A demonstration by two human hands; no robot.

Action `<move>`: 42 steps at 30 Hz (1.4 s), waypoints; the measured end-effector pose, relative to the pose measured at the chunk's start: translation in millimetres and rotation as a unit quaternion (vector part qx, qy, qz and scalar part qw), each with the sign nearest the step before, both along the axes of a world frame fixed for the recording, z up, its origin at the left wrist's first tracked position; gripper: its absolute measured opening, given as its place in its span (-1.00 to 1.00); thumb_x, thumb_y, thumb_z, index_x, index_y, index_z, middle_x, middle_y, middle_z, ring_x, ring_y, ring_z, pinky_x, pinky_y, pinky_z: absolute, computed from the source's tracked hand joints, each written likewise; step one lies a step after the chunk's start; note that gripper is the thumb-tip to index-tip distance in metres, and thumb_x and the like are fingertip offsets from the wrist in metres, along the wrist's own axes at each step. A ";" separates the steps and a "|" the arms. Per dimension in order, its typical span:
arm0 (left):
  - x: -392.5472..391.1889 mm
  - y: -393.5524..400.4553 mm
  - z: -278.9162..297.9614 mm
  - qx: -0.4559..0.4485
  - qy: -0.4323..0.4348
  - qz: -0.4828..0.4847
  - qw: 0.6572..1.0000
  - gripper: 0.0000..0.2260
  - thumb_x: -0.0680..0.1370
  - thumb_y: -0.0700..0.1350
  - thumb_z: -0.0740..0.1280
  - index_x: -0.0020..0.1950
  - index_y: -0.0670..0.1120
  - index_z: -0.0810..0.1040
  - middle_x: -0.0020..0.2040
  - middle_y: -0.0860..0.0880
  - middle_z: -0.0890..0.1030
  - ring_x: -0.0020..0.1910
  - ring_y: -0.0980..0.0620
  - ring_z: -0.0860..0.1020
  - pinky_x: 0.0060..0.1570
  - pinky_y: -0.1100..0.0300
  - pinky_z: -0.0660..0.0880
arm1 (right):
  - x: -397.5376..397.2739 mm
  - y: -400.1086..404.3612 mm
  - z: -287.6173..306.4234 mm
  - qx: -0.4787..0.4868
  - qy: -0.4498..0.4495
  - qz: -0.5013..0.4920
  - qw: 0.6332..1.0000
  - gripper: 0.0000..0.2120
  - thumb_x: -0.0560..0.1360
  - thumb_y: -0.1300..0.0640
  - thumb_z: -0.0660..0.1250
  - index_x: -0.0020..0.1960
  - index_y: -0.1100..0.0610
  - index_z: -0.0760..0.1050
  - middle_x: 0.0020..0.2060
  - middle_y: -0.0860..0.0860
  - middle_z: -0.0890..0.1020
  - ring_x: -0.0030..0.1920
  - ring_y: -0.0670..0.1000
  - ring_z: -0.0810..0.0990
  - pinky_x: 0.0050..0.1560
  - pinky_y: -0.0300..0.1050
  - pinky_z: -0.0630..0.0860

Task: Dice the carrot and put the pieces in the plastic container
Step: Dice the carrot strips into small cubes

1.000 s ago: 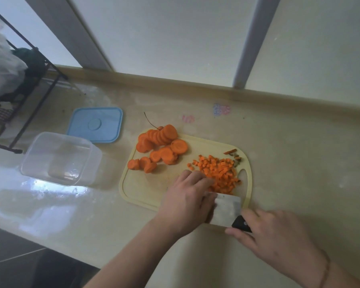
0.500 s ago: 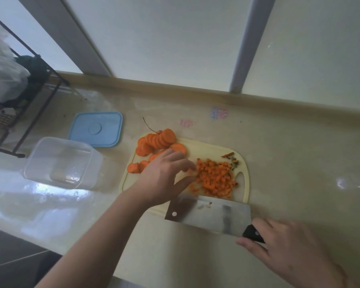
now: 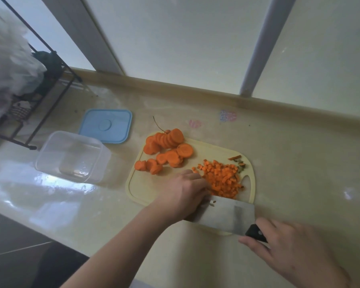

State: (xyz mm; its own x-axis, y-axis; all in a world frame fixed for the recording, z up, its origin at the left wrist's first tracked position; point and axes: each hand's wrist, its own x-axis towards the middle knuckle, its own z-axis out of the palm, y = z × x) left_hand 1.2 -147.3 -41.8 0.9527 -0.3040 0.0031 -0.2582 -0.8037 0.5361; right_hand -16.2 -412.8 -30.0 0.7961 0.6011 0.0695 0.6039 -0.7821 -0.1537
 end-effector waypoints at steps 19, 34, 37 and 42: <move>-8.9 8.8 13.8 -0.040 0.035 -0.148 0.988 -0.69 0.57 -0.13 0.16 0.05 -0.15 0.70 0.00 -0.09 0.64 -0.09 -0.11 0.56 -0.17 0.11 0.51 | 0.9 3.0 5.8 0.000 -0.007 0.004 1.000 -0.38 0.54 -0.39 -0.07 -0.39 0.02 0.42 -0.57 -0.05 0.47 -0.64 0.05 0.46 -0.61 -0.22 0.20; -10.4 1.3 9.1 0.012 0.109 -0.117 0.987 -0.86 0.53 -0.30 0.35 0.06 -0.15 0.61 -0.02 -0.08 0.59 -0.08 -0.03 0.50 -0.14 0.23 0.33 | -4.4 2.9 -4.2 -0.012 -0.024 0.016 1.000 -0.42 0.49 -0.38 0.07 -0.41 0.06 0.41 -0.58 -0.01 0.42 -0.64 0.08 0.41 -0.64 -0.15 0.28; -10.2 0.5 11.4 0.016 0.093 -0.116 0.989 -0.90 0.54 -0.28 0.34 0.02 -0.17 0.61 -0.05 -0.09 0.58 -0.10 -0.05 0.48 -0.14 0.21 0.34 | -4.3 2.5 -5.8 -0.007 -0.027 0.013 1.000 -0.42 0.50 -0.39 0.08 -0.39 0.07 0.43 -0.56 -0.01 0.44 -0.62 0.10 0.44 -0.63 -0.11 0.32; -9.1 -0.3 10.8 0.038 0.083 -0.120 0.989 -0.88 0.53 -0.31 0.32 0.01 -0.17 0.61 -0.07 -0.10 0.57 -0.12 -0.09 0.49 -0.11 0.05 0.47 | -3.4 4.3 -4.6 -0.020 -0.019 0.016 0.999 -0.42 0.49 -0.39 0.08 -0.38 0.06 0.44 -0.56 -0.02 0.43 -0.61 0.07 0.43 -0.63 -0.12 0.32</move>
